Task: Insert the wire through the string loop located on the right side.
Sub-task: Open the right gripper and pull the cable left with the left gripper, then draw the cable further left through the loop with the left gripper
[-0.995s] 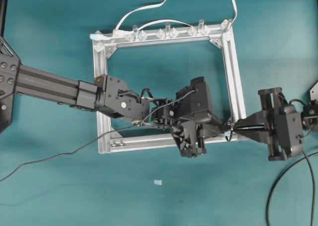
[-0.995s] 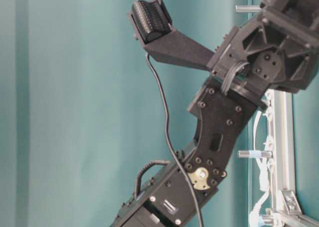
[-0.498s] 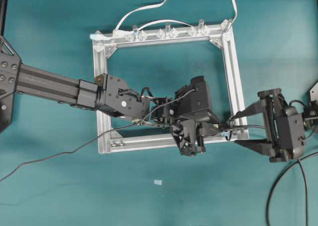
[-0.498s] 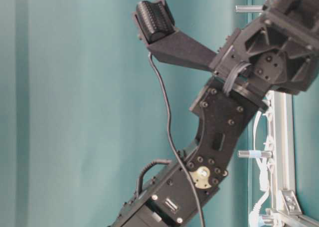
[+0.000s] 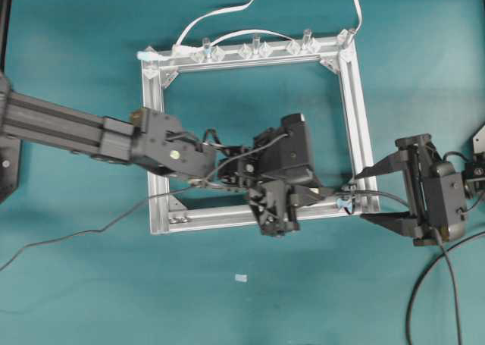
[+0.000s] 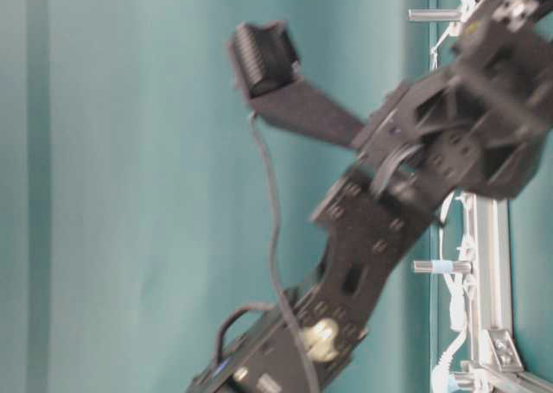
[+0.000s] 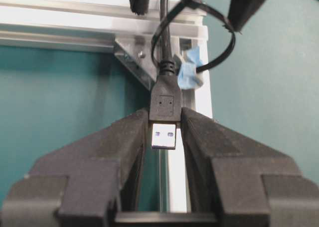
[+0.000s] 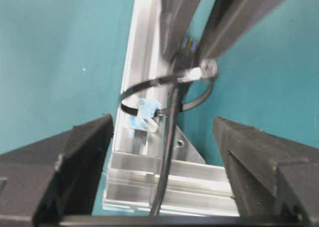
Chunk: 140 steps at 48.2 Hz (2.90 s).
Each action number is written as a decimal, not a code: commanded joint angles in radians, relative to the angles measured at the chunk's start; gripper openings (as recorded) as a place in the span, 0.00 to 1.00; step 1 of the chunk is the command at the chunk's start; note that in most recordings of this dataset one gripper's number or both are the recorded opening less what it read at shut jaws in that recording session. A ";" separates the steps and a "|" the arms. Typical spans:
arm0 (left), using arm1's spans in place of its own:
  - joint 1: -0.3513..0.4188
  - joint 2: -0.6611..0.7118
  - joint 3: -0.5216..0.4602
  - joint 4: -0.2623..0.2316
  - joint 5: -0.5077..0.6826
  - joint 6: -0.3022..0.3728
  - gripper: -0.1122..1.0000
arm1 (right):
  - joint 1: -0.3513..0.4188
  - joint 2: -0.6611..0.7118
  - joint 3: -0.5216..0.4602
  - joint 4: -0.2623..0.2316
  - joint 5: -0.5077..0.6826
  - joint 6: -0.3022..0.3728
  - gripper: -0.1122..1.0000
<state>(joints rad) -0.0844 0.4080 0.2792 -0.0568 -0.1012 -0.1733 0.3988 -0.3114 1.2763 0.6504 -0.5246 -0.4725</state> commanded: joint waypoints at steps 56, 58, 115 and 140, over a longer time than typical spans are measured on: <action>-0.077 -0.604 0.523 -0.002 0.399 -0.193 0.30 | 0.000 -0.009 0.005 -0.002 -0.005 0.006 0.88; -0.083 -0.623 0.538 -0.003 0.414 -0.201 0.30 | 0.000 -0.009 0.005 -0.002 -0.005 0.006 0.88; -0.235 -0.612 0.609 -0.003 0.606 -0.368 0.70 | -0.002 -0.009 0.005 -0.002 -0.008 0.006 0.88; -0.235 -0.632 0.581 0.018 0.595 -0.282 0.64 | -0.002 -0.029 0.000 -0.002 -0.011 0.005 0.87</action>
<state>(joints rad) -0.3145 -0.1994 0.8897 -0.0460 0.5016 -0.4939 0.3988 -0.3175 1.2870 0.6489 -0.5262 -0.4679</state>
